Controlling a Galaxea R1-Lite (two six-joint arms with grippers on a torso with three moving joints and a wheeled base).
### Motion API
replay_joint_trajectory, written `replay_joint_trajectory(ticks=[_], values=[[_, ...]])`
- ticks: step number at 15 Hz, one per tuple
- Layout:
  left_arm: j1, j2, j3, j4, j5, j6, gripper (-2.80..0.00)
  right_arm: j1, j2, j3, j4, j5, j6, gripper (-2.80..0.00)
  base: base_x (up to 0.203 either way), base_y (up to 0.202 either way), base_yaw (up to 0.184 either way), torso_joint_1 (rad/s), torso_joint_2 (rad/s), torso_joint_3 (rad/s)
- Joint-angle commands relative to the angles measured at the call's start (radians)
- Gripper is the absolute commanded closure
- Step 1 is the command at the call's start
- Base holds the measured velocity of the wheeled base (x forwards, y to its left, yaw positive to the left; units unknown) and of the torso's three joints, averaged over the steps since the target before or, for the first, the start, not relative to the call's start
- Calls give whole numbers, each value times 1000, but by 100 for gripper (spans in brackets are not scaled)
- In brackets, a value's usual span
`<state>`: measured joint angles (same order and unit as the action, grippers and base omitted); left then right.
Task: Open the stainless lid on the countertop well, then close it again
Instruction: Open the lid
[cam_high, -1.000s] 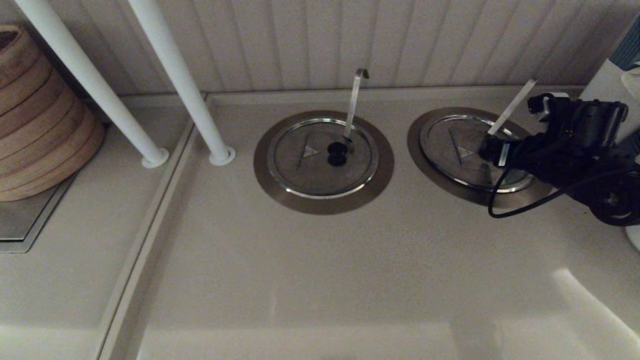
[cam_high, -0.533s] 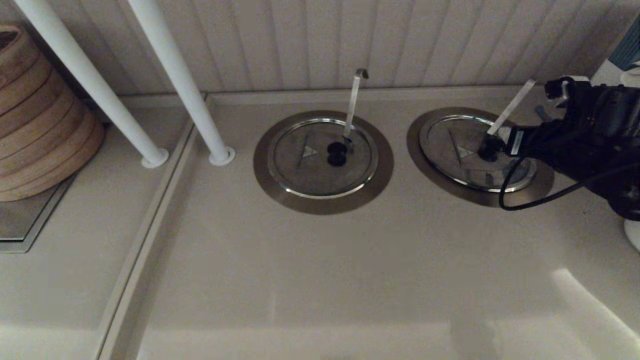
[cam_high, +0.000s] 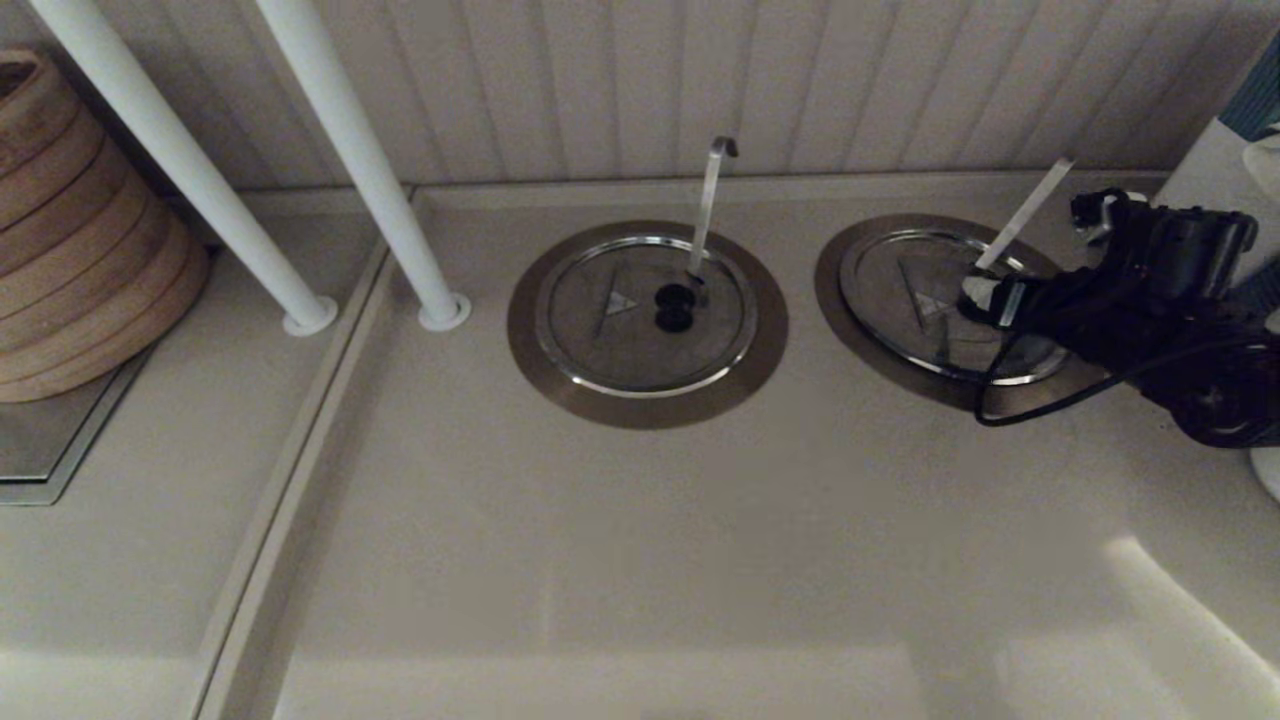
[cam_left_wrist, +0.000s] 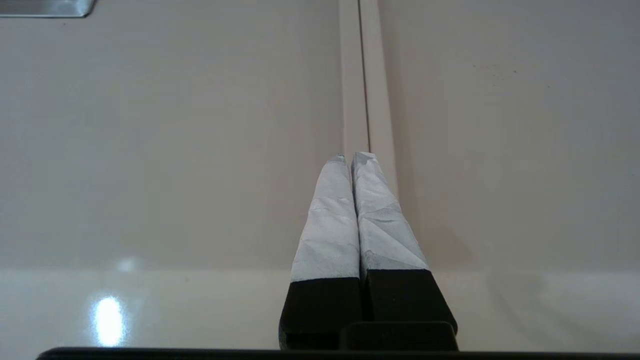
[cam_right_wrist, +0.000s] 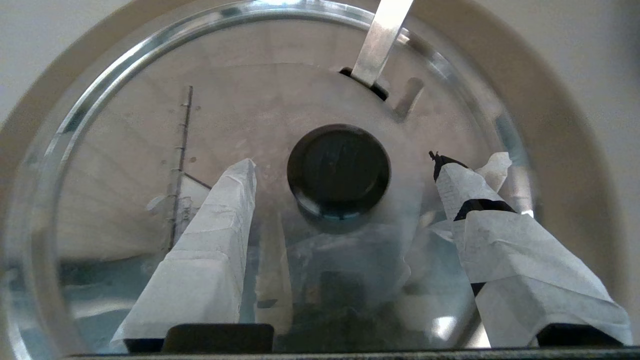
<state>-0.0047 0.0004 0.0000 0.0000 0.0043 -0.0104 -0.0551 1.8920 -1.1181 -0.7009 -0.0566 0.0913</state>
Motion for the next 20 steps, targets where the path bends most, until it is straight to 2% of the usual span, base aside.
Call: replay_joint_trajectory(ticks=[1, 6, 9, 20], values=[[0, 1, 0, -1, 0, 0, 0, -8, 31, -3, -22, 3, 2, -280, 0, 0, 0, 0, 0, 0], [0, 1, 0, 0, 0, 0, 0, -8, 32, -2, -81, 10, 54, -280, 0, 0, 0, 0, 0, 0], [2, 1, 0, 0, 0, 0, 0, -8, 29, -3, -89, 44, 102, -280, 0, 0, 0, 0, 0, 0], [0, 1, 0, 0, 0, 0, 0, -6, 76, -10, -102, 42, 114, -280, 0, 0, 0, 0, 0, 0]])
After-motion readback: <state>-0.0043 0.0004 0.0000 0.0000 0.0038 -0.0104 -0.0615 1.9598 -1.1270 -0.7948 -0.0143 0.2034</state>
